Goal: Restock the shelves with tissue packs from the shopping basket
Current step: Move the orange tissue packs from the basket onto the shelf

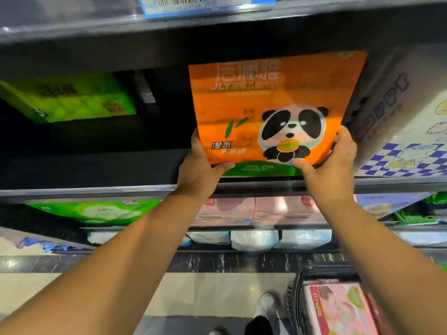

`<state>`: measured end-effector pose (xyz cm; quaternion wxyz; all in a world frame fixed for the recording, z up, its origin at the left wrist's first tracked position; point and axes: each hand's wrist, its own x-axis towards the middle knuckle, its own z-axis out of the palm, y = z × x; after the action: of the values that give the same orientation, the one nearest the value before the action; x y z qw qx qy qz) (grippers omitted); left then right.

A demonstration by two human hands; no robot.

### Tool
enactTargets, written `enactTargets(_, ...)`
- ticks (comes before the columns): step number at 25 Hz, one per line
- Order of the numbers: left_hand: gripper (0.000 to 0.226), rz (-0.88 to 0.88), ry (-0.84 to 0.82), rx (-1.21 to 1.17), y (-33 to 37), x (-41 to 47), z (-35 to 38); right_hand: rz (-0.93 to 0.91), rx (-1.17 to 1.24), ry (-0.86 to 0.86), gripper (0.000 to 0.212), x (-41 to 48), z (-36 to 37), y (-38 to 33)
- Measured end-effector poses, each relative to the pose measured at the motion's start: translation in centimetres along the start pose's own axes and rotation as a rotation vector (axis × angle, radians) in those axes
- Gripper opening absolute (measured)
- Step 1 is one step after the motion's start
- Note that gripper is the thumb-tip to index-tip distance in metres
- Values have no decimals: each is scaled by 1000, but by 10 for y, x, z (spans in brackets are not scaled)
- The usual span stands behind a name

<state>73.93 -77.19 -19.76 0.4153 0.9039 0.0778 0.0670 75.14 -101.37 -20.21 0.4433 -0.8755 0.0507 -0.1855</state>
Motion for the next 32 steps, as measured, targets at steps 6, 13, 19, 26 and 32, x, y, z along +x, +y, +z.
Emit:
enactTargets(6,70,47,61,1,0,3,4,-330,-400,157,43,-18,2,-6)
enactTargets(13,71,39,164,142,5,19,17,-471,-482,-160,28,1,21,-10)
enactTargets(19,73,-10,160,280,13,56,32,-435,-541,-231,24,39,30,-4)
enactTargets(26,69,-67,195,308,21,86,50,-416,-660,-271,38,77,43,1)
enactTargets(32,75,-101,159,447,29,103,55,-373,-630,-330,38,99,46,3)
